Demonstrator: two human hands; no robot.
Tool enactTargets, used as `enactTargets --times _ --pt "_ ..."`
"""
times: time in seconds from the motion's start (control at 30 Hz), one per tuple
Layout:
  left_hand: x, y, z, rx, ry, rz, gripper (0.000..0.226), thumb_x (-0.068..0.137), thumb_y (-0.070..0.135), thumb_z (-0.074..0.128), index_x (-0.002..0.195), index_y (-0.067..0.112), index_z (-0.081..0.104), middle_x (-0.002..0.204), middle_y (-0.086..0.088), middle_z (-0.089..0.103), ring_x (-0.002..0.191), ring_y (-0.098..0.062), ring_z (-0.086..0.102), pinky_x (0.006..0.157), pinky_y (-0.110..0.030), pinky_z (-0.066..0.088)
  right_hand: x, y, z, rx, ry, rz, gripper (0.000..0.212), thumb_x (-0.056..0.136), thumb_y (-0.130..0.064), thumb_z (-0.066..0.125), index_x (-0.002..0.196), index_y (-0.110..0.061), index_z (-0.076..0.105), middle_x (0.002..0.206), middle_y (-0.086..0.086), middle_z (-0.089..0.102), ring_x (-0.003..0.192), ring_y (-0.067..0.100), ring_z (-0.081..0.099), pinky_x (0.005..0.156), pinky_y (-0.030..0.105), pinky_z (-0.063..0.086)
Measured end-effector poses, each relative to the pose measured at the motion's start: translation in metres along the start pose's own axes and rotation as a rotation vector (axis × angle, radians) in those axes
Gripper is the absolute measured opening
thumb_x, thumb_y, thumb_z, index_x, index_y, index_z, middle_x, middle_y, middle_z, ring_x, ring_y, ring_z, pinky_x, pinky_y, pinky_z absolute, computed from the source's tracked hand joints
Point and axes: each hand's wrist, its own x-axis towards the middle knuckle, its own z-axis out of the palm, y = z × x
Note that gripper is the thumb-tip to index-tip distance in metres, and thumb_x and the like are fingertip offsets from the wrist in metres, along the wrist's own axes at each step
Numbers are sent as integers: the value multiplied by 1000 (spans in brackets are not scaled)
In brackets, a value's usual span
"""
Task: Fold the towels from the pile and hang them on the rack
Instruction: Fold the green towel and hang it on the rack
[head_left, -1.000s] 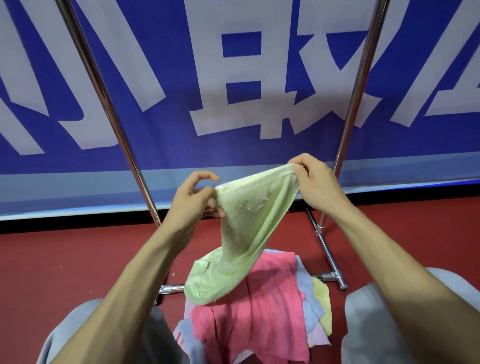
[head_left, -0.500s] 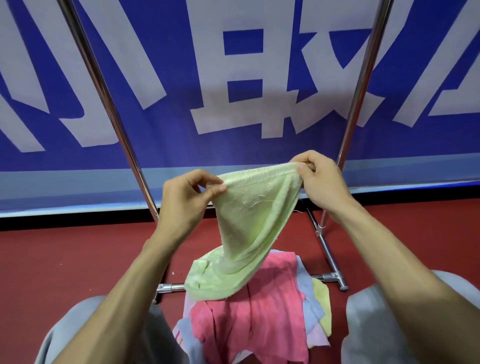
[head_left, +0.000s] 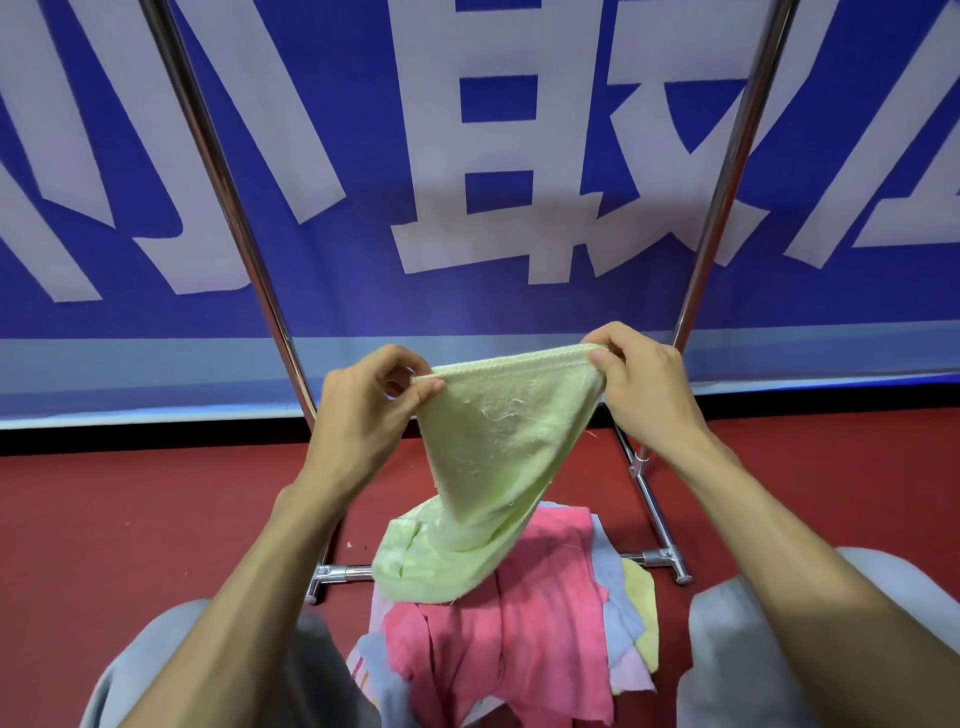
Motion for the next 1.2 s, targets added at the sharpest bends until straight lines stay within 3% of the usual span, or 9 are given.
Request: enactTargets --times 0.1,0.17,0.3,0.4,0.53,0.73,0.9,1.0,1.2 --pt "-3 -2 -3 65 -49 -27 26 83 24 73 109 20 70 78 1 70 70 -7 62 67 0 38 1 -1 3 -4 6 -40 16 94 -10 49 97 -10 65 81 -1 66 77 18 56 68 21 33" --pt "0 -5 -5 105 -50 -41 28 83 22 72 111 16 72 86 -2 75 80 -9 67 69 4 36 1 -3 5 -19 9 -83 16 94 -10 49 98 -9 65 81 -1 66 74 16 55 68 21 34" --pt "15 8 -15 87 40 -25 11 84 23 70 87 13 75 78 3 72 76 -8 66 72 -16 48 6 -13 -1 40 65 -121 13 93 -7 49 91 -7 62 70 -13 55 64 2 51 64 13 36" --pt "36 28 -26 -35 68 -40 10 91 24 61 85 16 64 78 10 64 73 -5 59 69 -15 46 26 -38 -17 112 167 -134 11 93 -8 50 90 -9 60 74 -9 57 66 4 50 62 7 35" --pt "67 54 -30 -516 74 -181 15 95 30 53 84 21 58 77 2 58 73 -17 51 67 -36 42 57 -79 -41 235 254 -221 11 96 -10 47 93 -7 58 70 -13 51 61 -2 48 63 18 37" --pt "109 93 -71 -450 189 -108 12 94 21 55 85 20 62 80 9 59 74 -6 53 64 -21 43 80 -114 -60 341 288 -134 11 96 -16 47 95 -13 58 76 -13 57 73 7 55 72 31 46" --pt "125 118 -107 -427 265 0 18 94 22 56 79 29 62 81 13 61 73 2 54 59 -6 43 96 -153 -92 310 324 -254 10 96 -15 49 91 -20 56 79 -12 57 77 8 56 70 25 46" --pt "136 133 -123 -427 279 69 16 97 21 52 89 25 67 89 12 65 79 2 56 65 -6 43 109 -173 -112 315 345 -314 10 96 -14 50 90 -20 57 78 -15 58 75 2 55 71 26 47" --pt "159 173 -143 -406 317 173 15 98 21 51 91 13 62 75 10 54 67 0 45 51 -5 37 124 -191 -138 417 464 -344 10 97 -14 49 91 -18 57 78 -11 59 75 9 56 68 27 47"
